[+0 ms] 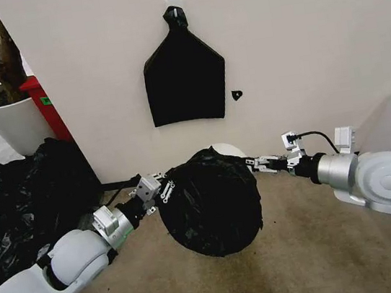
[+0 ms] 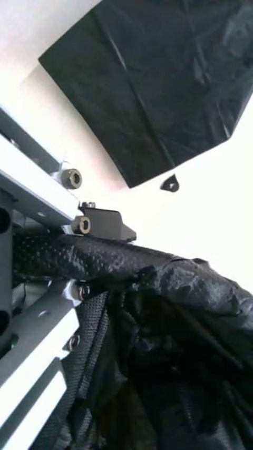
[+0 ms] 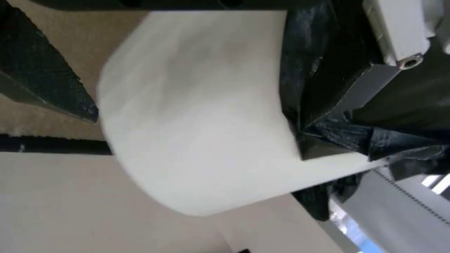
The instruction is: Place the garbage bag over the trash bin.
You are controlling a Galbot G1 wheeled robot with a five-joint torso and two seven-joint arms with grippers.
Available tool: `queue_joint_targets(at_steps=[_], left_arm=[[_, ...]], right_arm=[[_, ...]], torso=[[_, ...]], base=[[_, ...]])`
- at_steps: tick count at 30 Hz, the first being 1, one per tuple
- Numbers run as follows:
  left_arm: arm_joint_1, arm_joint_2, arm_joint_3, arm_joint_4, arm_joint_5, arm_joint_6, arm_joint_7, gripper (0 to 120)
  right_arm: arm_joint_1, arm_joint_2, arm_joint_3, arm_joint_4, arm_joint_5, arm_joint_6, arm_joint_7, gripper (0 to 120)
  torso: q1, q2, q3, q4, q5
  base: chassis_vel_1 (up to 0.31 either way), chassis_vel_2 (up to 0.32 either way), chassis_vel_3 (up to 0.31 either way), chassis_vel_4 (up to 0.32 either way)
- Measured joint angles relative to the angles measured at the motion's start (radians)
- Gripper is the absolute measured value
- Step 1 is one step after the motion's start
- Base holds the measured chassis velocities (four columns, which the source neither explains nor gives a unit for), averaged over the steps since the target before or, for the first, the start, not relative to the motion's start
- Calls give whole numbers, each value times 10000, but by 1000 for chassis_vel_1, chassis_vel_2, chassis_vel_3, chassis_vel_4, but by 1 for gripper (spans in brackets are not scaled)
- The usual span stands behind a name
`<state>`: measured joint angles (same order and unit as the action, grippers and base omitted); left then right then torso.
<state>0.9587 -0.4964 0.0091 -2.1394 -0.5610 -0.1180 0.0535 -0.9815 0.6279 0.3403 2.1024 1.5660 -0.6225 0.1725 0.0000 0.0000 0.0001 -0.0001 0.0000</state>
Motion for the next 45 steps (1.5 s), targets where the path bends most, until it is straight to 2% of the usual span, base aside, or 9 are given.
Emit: queue_joint_targets(at_steps=[16,21,26,27,30,34,39,43,45], left_arm=[[165,104,-16,-355,77,-41,110,1],[361,-209,-41,-66,-1083,700,-1031,1],[207,-879,81,329,-3336,1723,-2976,1],[207,-879,81,329,-3336,1723,-2976,1],[-6,-1306,289,415,-4651,2244,-4270,1],[-393,-1700,634,422,-5645,2550,-5089,1],[-1314,-2509,1588,465,-6941,2920,-6269,1],[-1914,-2927,2290,546,-7043,3269,-6964,1],[-2263,-3121,2766,622,-7011,3608,-7443,1]], right_arm=[[57,180,20,-938,-661,99,-104,100],[34,61,527,-731,-658,349,39,100],[270,-138,1011,412,-890,608,724,100],[270,-138,1011,412,-890,608,724,100],[399,-94,835,1606,-1328,650,1271,100],[319,124,318,2659,-1739,640,1888,100],[398,605,-935,3259,-2253,121,2805,82],[514,777,-1229,3193,-2331,-530,3540,70],[740,898,-1453,3041,-1796,-819,4577,62]], torso=[[0,0,-1,0,1],[0,0,-1,0,-2],[0,0,-1,-2,-3],[0,0,-1,-2,-3],[0,0,-1,4,-4],[0,0,-1,2,0],[0,0,-1,3,2],[0,0,-1,-3,1],[0,0,-1,-2,3]], base=[[0,0,0,0],[0,0,0,0],[0,0,0,0],[0,0,0,0],[0,0,0,0],[0,0,0,0],[0,0,0,0],[0,0,0,0],[0,0,0,0]])
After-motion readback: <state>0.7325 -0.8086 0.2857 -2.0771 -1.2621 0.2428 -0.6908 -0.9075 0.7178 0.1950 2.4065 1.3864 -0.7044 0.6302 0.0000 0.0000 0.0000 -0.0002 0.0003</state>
